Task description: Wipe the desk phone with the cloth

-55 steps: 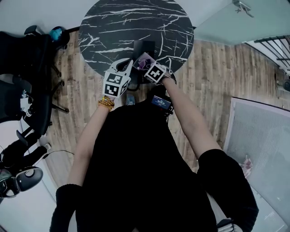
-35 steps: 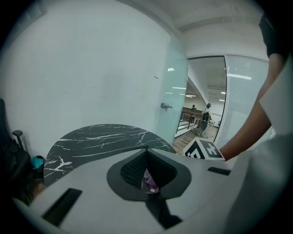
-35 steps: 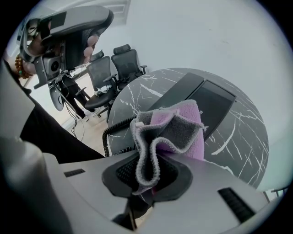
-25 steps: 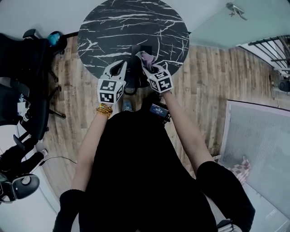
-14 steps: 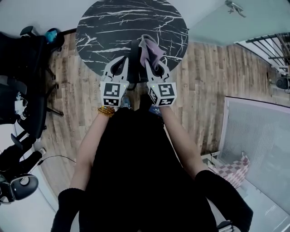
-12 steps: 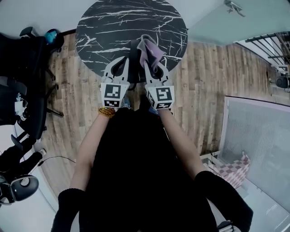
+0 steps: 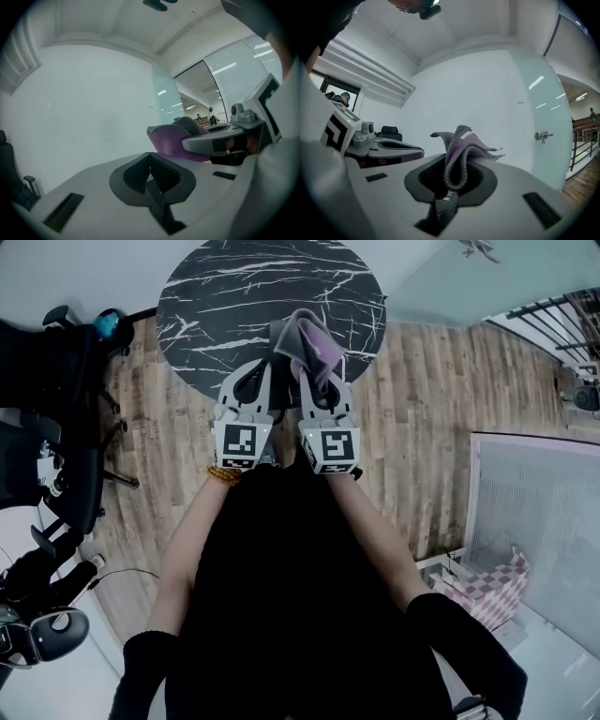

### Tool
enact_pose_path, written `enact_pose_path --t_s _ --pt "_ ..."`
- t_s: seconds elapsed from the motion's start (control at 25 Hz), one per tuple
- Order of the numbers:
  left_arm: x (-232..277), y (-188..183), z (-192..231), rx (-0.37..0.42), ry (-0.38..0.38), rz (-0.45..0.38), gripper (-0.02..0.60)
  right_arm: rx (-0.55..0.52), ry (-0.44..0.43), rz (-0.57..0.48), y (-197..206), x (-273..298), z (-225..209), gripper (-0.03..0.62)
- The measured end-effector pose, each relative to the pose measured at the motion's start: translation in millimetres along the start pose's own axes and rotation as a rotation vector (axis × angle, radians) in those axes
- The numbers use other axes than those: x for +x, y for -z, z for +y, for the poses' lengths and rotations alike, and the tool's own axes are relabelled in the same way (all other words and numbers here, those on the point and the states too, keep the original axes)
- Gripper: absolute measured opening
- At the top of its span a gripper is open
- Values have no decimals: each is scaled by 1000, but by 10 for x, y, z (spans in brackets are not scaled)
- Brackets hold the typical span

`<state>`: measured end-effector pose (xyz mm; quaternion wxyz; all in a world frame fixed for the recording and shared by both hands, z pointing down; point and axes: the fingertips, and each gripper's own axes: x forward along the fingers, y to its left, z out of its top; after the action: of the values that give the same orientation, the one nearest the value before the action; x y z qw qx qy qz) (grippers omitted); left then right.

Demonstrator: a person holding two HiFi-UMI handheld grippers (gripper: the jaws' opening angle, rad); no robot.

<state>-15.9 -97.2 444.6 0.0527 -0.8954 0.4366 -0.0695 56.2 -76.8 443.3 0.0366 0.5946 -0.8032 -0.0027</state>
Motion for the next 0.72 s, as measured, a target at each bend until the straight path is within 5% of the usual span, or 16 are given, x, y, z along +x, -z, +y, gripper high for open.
enact_pose_path --t_s 0.72 --pt "71 144 -114 -3 44 49 12 28 59 50 124 -159 -353 54"
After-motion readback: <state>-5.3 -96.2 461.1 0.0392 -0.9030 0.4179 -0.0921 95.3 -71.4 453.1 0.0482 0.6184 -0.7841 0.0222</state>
